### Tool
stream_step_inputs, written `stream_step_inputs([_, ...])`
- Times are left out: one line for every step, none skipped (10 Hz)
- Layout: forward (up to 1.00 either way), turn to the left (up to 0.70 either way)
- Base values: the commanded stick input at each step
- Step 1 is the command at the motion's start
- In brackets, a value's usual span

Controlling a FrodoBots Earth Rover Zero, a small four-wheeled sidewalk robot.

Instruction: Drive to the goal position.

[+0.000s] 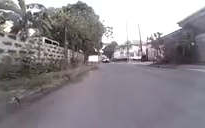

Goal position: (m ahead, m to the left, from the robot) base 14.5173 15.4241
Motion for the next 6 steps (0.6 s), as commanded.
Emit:
stream_step_inputs([1.00,0.00])
stream_step_inputs([1.00,0.00])
stream_step_inputs([1.00,0.00])
stream_step_inputs([1.00,0.00])
stream_step_inputs([1.00,0.00])
stream_step_inputs([1.00,-0.11])
